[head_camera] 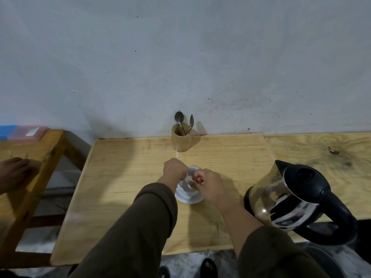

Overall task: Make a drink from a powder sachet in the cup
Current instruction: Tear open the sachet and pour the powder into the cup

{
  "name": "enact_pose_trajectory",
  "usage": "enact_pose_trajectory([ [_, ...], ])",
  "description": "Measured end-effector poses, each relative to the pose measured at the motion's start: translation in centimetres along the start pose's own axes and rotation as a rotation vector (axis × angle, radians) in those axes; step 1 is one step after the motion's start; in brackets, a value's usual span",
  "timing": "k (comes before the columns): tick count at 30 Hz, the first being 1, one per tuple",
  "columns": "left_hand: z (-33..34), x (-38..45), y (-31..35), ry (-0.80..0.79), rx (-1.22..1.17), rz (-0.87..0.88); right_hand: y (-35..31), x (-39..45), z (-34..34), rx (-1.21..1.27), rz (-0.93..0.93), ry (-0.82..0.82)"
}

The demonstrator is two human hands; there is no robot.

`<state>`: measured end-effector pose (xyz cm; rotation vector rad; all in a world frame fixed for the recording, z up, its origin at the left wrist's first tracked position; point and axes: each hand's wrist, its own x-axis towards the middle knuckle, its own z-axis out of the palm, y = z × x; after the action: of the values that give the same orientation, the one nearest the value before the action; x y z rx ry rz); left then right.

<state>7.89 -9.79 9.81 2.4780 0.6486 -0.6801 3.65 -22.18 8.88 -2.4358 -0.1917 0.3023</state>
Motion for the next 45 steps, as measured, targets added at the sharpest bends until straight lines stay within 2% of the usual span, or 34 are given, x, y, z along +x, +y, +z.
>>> enact_pose_trajectory([
  [3, -0.7, 0.0, 0.3, -0.031, -0.024, 0.002, 0.0, 0.2, -0.2, 0.024, 0.025, 0.007],
  [10, -0.8, 0.8, -0.2, -0.101, -0.366, -0.039, 0.1, 0.5, -0.6, 0.171, 0.144, 0.026],
  [16, -1.0, 0.8, -0.2, -0.106, -0.503, -0.047, 0.1, 0.7, -0.6, 0.211, 0.212, 0.041],
  [21, -1.2, 0.4, -0.3, -0.125, -0.388, -0.019, -0.2, 0.9, -0.5, 0.117, 0.185, 0.062],
  [24, -0.9, 0.3, -0.5, -0.161, -0.408, -0.016, -0.4, 0.9, -0.4, 0.102, 0.195, 0.07],
  [29, -0.8, 0.0, -0.8, -0.119, -0.481, 0.025, -0.5, 0.9, -0.5, 0.122, 0.216, 0.061],
  [33, -1.1, -0.6, -0.8, -0.094, -0.369, 0.04, -1.0, 0.8, -0.6, 0.187, 0.225, 0.048],
  [37, -1.0, -0.8, -0.8, -0.114, -0.451, 0.094, -1.2, 0.6, -0.8, 0.101, 0.225, -0.01],
  [45, -1.1, -0.9, -0.9, -0.079, -0.418, 0.225, -1.4, 0.8, -0.7, 0.126, 0.251, 0.054],
])
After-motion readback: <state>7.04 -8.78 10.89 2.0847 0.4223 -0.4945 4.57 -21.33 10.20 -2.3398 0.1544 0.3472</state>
